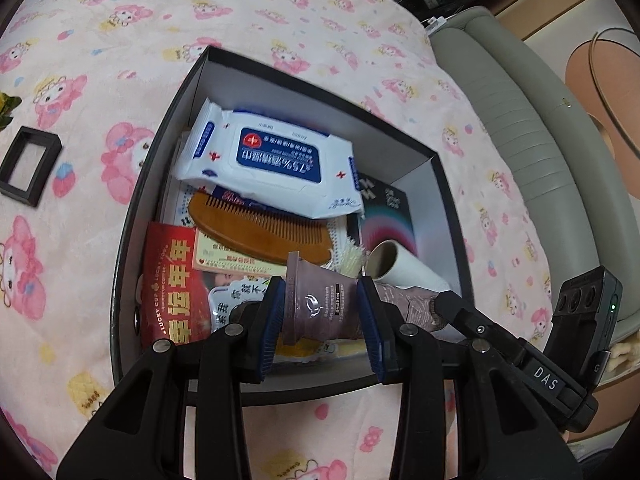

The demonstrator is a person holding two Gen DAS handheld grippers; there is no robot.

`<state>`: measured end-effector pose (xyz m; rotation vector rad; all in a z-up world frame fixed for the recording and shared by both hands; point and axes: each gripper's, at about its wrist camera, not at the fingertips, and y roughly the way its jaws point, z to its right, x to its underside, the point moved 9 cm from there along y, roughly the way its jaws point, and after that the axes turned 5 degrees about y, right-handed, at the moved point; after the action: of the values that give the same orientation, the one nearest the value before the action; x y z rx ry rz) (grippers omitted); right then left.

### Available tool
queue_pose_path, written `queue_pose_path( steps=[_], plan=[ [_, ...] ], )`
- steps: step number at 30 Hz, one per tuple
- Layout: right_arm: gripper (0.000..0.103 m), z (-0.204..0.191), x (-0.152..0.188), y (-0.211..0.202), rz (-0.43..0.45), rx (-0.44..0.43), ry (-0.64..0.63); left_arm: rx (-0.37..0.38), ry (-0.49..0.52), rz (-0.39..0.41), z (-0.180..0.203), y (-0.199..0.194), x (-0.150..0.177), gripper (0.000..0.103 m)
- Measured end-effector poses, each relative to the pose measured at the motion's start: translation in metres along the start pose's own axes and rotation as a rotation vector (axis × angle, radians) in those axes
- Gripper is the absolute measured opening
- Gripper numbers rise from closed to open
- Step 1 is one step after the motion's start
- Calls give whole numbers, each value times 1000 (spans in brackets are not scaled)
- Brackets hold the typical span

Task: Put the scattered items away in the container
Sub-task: 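Carry the grey tube over the box with both grippers and lower it, then open both grippers to release the grey tube into the box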

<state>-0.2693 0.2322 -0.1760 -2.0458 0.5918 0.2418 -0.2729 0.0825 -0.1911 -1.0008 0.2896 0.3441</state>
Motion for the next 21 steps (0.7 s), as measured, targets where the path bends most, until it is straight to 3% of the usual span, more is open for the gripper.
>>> queue_pose_path(
  steps=[7,15,21],
  plan=[
    [45,0,8,8,4,67,-58,-16,-7,-24,-8,7,6,37],
    [45,-11,16,14,-7,95,-131,-100,75,-39,-5,9,13,34],
    [45,-22,25,14,0,129,-179,-90,88,-19,-1,0,16,34]
  ],
)
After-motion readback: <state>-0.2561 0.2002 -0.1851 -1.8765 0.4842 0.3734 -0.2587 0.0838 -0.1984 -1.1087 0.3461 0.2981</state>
